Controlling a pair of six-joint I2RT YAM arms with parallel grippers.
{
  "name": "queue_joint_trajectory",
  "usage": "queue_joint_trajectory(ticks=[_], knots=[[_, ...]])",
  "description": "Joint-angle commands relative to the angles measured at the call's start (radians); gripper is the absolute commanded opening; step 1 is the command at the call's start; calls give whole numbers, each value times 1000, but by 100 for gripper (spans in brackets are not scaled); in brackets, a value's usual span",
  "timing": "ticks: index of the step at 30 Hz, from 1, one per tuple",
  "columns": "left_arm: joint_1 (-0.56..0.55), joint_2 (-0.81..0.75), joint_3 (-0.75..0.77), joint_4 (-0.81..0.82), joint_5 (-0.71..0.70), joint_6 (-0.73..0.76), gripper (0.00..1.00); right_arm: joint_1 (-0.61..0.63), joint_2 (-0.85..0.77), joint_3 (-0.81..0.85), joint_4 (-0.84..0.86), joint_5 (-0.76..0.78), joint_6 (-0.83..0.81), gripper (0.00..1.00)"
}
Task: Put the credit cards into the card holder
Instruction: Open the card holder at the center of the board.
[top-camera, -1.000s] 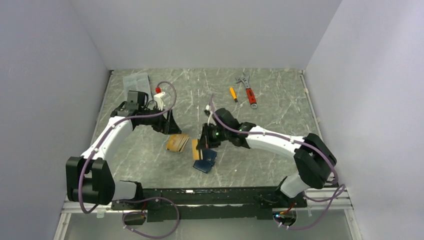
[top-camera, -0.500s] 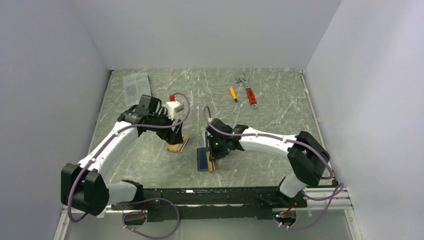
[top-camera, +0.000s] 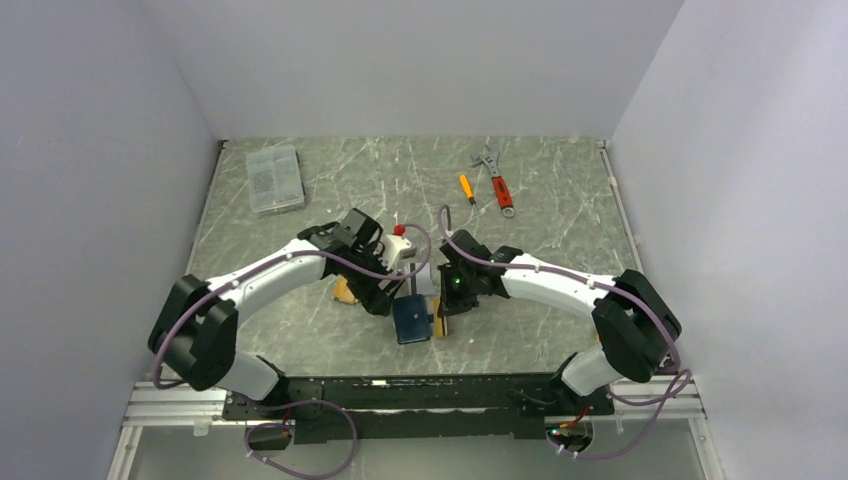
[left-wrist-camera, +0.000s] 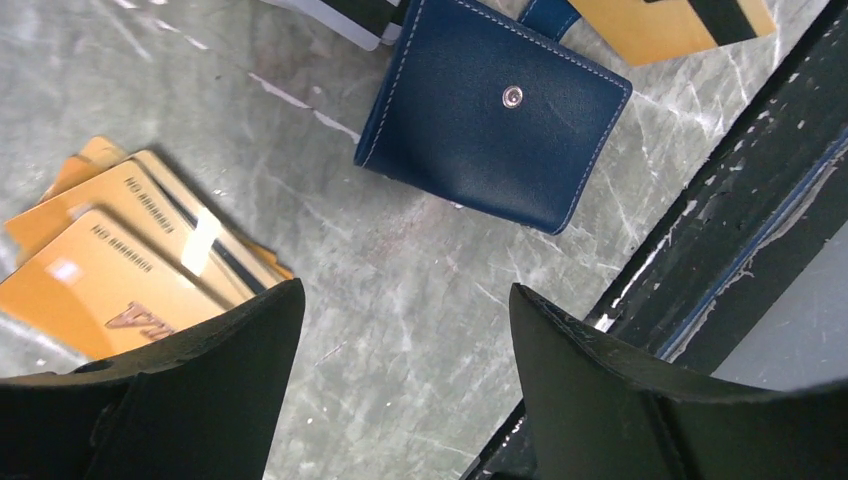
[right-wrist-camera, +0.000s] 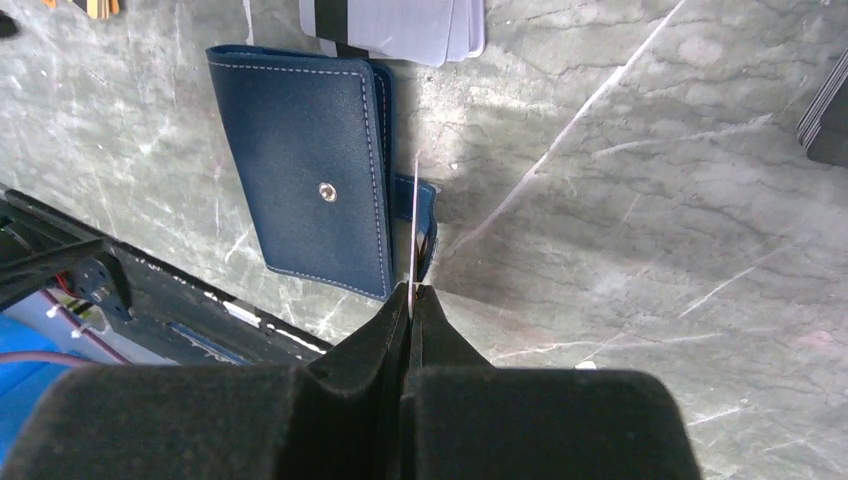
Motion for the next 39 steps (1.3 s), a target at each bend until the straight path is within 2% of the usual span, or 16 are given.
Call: queue_joint_trajectory(ticks=[1, 8, 11, 15, 26, 33, 39], knots=[[-55, 49, 22, 44, -46, 22, 80, -27, -16, -10, 31, -50, -25, 0], [-122, 124, 62, 39, -45, 26, 82, -58, 8, -44, 70, -78, -35, 0], [-160, 132, 92, 45, -72, 20, 92, -75, 22, -82, 105, -89, -29, 0], [-222, 132, 115, 80, -138, 23, 99, -99, 27, -141, 147, -103, -25, 0], [-327, 246, 129, 167, -324, -108, 99, -134, -28, -328, 282, -154, 20, 0], [-382, 320, 165, 162, -381, -99, 99, -140, -15, -376, 352, -178, 37, 0], [-429, 364, 184, 144, -488, -82, 99, -151, -3, -416, 393, -190, 40, 0]])
